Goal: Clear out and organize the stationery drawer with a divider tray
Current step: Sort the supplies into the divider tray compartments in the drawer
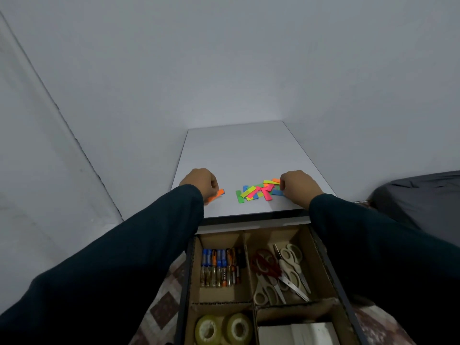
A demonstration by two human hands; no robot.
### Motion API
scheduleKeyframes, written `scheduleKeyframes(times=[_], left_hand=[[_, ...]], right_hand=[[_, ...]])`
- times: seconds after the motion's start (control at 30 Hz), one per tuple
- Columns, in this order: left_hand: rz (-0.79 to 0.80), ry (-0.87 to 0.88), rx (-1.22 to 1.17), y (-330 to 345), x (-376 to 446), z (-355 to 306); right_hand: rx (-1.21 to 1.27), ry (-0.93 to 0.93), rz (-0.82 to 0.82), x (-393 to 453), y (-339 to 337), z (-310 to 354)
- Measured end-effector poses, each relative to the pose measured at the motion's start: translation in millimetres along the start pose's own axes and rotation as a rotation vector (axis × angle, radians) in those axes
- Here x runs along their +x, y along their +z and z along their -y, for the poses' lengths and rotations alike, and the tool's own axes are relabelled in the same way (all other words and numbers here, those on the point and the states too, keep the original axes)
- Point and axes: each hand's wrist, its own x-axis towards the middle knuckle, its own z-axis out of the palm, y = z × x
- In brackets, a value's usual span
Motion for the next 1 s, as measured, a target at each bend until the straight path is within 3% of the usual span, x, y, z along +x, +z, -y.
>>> scheduleKeyframes(times=[0.47, 1.0], left_hand=[[-0.06, 0.076, 0.101, 19, -9, 3], [-0.012, 0.081, 0.112, 18, -8, 4]], right_hand=[[0.041, 0.002, -0.013, -7, -1, 4], [0.069, 0.078, 0.078, 6, -7, 10]])
